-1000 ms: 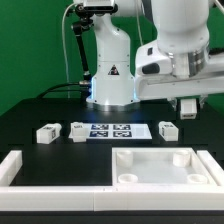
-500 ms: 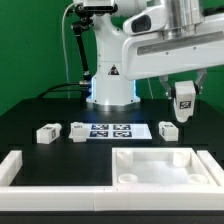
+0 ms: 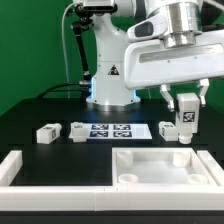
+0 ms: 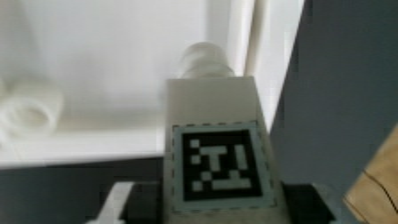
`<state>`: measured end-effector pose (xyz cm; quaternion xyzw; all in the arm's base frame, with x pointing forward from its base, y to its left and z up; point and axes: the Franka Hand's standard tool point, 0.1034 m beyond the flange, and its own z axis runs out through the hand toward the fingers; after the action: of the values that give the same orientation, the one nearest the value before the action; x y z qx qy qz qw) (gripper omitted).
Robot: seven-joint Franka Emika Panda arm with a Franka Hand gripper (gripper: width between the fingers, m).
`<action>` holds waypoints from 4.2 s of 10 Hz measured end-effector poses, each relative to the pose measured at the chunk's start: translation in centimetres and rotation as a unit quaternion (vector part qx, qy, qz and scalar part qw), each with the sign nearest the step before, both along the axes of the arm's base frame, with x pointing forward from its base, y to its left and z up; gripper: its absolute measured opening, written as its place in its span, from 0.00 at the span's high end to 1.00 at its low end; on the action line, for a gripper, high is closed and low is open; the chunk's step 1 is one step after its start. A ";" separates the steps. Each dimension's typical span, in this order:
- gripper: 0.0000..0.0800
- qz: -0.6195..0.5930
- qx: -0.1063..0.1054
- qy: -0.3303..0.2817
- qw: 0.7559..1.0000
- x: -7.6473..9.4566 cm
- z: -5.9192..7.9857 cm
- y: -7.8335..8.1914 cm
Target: Assemble square table
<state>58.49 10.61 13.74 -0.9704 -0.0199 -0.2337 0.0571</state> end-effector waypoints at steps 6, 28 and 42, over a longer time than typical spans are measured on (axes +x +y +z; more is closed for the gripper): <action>0.64 0.012 -0.007 -0.053 0.998 0.5 -0.3 0.3; 0.26 0.033 -0.016 -0.064 0.997 3.2 -6.1 1.3; 0.19 0.054 -0.009 0.181 0.982 4.5 -5.4 1.4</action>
Offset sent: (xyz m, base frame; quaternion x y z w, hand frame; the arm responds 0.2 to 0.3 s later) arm 0.0000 0.0000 0.0000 0.0000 0.0000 0.0000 1.0000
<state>62.95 11.97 8.38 -0.9947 -0.0633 -0.0505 0.0636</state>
